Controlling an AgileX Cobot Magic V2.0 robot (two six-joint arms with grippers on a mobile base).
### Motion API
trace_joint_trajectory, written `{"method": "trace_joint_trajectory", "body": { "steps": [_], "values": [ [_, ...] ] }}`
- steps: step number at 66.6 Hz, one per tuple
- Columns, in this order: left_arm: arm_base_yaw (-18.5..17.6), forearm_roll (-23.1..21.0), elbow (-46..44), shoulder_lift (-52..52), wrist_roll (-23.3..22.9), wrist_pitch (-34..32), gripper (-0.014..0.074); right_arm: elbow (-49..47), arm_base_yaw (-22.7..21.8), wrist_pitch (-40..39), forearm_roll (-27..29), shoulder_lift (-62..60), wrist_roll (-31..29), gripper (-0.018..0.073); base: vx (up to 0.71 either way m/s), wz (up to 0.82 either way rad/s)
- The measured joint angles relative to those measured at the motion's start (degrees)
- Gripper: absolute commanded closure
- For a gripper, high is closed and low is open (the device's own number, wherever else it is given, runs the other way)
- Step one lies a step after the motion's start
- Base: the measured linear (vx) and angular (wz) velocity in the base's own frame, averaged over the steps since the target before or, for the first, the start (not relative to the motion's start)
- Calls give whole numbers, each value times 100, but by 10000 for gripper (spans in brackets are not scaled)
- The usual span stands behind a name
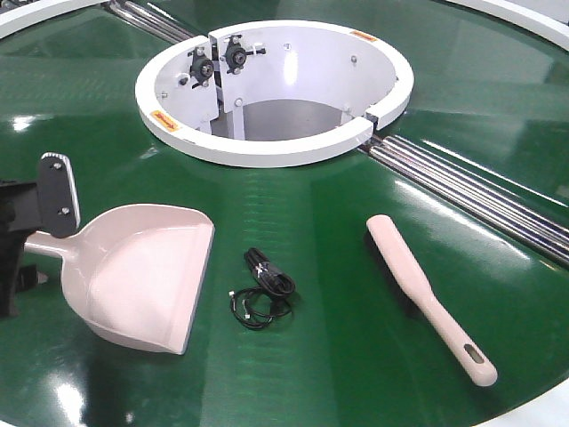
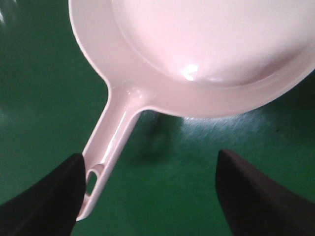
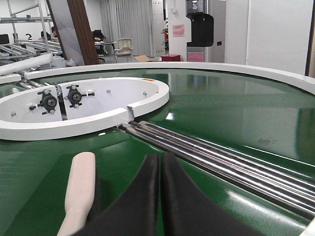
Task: Clean and inspect green conveyor with broom and dustpan
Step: 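Lower the left gripper onto the pink dustpan handle and grasp it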
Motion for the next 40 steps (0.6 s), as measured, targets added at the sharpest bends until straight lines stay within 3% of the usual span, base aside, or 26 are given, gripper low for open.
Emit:
{"method": "trace_joint_trajectory", "body": {
  "steps": [24,40],
  "values": [
    [249,179,-460,643,21,-89,149,0,0,0,0,0,0,569,0,0],
    [445,362,-460,1157,472,-320,153,0,0,0,0,0,0,569,0,0]
  ]
}}
